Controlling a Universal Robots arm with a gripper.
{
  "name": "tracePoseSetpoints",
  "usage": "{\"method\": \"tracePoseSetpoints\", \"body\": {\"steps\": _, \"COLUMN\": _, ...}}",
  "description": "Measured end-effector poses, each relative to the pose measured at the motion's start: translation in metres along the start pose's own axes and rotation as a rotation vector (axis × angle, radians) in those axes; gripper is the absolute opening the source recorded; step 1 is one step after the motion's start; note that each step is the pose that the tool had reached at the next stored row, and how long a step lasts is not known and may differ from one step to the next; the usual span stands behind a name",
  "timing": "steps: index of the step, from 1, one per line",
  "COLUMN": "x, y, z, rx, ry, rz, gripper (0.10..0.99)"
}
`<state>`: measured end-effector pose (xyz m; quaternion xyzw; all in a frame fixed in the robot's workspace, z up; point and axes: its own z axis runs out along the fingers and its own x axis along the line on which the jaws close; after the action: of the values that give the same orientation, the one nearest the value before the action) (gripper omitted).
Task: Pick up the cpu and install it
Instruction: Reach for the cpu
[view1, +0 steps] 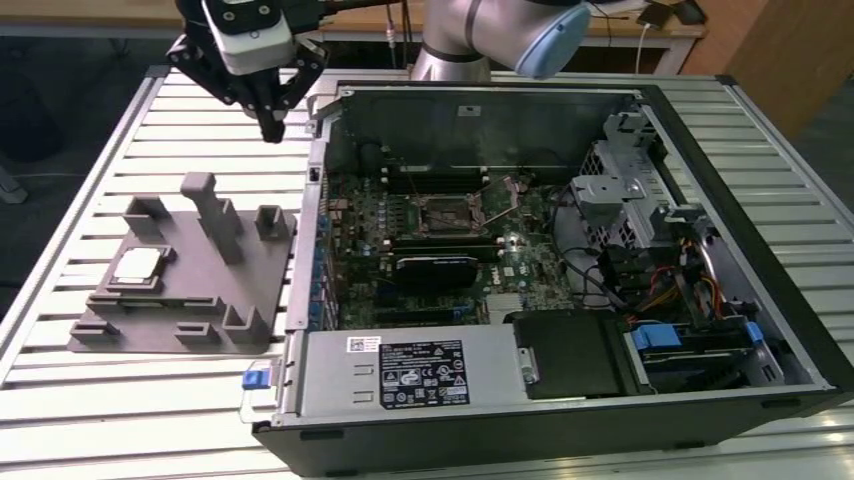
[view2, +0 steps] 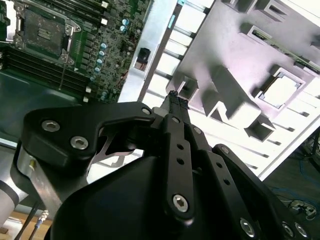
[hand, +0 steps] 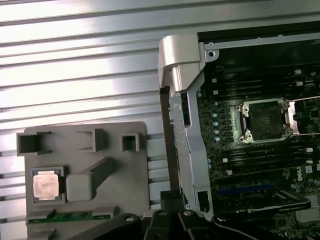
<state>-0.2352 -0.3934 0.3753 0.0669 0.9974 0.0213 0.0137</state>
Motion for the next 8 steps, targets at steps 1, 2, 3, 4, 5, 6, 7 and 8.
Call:
{"method": "tracePoseSetpoints", "body": {"steps": 1, "x": 0.0015, "y": -0.0002, "z": 0.0008, "rx": 0.0, "ry": 0.0, "rz": 0.0, "gripper": 0.106}}
{"method": "tracePoseSetpoints", "body": {"steps": 2, "x": 0.003, "y": -0.0005, "z": 0.0018, "rx": 0.001, "ry": -0.0001, "rz": 0.0, "gripper": 0.106}}
{"method": "tracePoseSetpoints", "body": {"steps": 3, "x": 0.0046, "y": -0.0008, "z": 0.0029, "rx": 0.001, "ry": -0.0001, "rz": 0.0, "gripper": 0.106}}
{"method": "tracePoseSetpoints", "body": {"steps": 4, "x": 0.0062, "y": -0.001, "z": 0.0039, "rx": 0.001, "ry": -0.0001, "rz": 0.0, "gripper": 0.106}}
{"method": "tracePoseSetpoints", "body": {"steps": 5, "x": 0.0081, "y": -0.0013, "z": 0.005, "rx": 0.002, "ry": -0.0001, "rz": 0.0, "gripper": 0.106}}
{"method": "tracePoseSetpoints", "body": {"steps": 6, "x": 0.0099, "y": -0.0016, "z": 0.006, "rx": 0.002, "ry": -0.0002, "rz": 0.0, "gripper": 0.106}}
{"method": "tracePoseSetpoints", "body": {"steps": 7, "x": 0.0119, "y": -0.0019, "z": 0.0069, "rx": 0.002, "ry": -0.0003, "rz": 0.0, "gripper": 0.106}}
{"method": "tracePoseSetpoints", "body": {"steps": 8, "x": 0.0139, "y": -0.0021, "z": 0.0077, "rx": 0.002, "ry": -0.0003, "rz": 0.0, "gripper": 0.106}}
